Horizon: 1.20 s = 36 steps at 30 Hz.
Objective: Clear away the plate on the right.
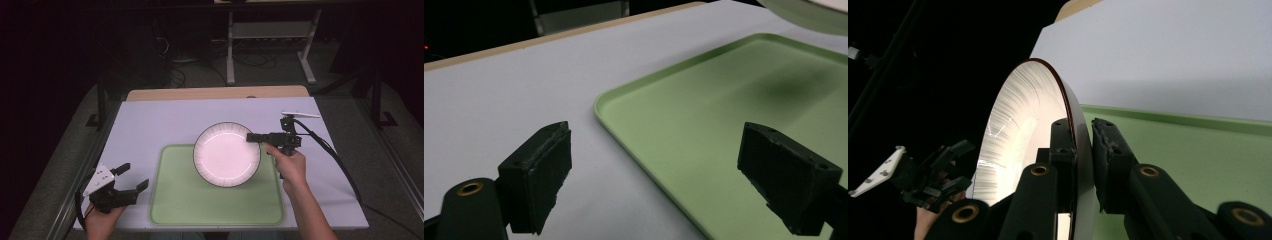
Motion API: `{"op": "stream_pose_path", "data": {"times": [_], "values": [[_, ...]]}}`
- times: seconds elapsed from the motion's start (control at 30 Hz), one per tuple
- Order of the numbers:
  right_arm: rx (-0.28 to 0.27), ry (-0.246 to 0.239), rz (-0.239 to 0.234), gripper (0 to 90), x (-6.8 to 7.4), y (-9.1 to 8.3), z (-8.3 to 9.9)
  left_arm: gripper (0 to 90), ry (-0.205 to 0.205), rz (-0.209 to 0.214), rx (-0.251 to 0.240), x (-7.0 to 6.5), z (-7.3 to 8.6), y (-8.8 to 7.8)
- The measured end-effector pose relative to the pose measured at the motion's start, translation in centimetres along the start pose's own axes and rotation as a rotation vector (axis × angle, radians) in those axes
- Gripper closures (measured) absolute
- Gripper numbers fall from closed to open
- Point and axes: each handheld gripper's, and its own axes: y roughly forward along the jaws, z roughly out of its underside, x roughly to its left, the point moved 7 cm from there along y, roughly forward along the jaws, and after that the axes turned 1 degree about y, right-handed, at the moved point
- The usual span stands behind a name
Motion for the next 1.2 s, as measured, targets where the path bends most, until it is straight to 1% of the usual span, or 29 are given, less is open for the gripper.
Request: {"op": "stream_pose_path", "data": {"times": [0.27,0.37,0.7,1.1,1.2], "values": [[0.018,0.007,0.011,79.3,-0.3,1.2,0.7,14.0,-0.002,0.000,0.000,0.0,0.0,0.0],[0.023,0.006,0.020,79.3,-0.5,1.5,0.9,13.9,-0.003,0.000,-0.001,0.0,0.0,-0.1],[0.032,0.007,0.026,79.2,-1.0,2.4,1.6,13.9,-0.003,0.000,-0.001,0.0,0.0,-0.1],[0.044,0.016,0.035,79.1,-1.7,2.9,2.5,13.9,-0.001,0.002,0.000,0.0,0.0,-0.1],[0.056,0.010,0.047,78.9,-1.8,3.2,3.0,13.9,0.002,0.002,0.002,0.0,0.0,0.0]]}}
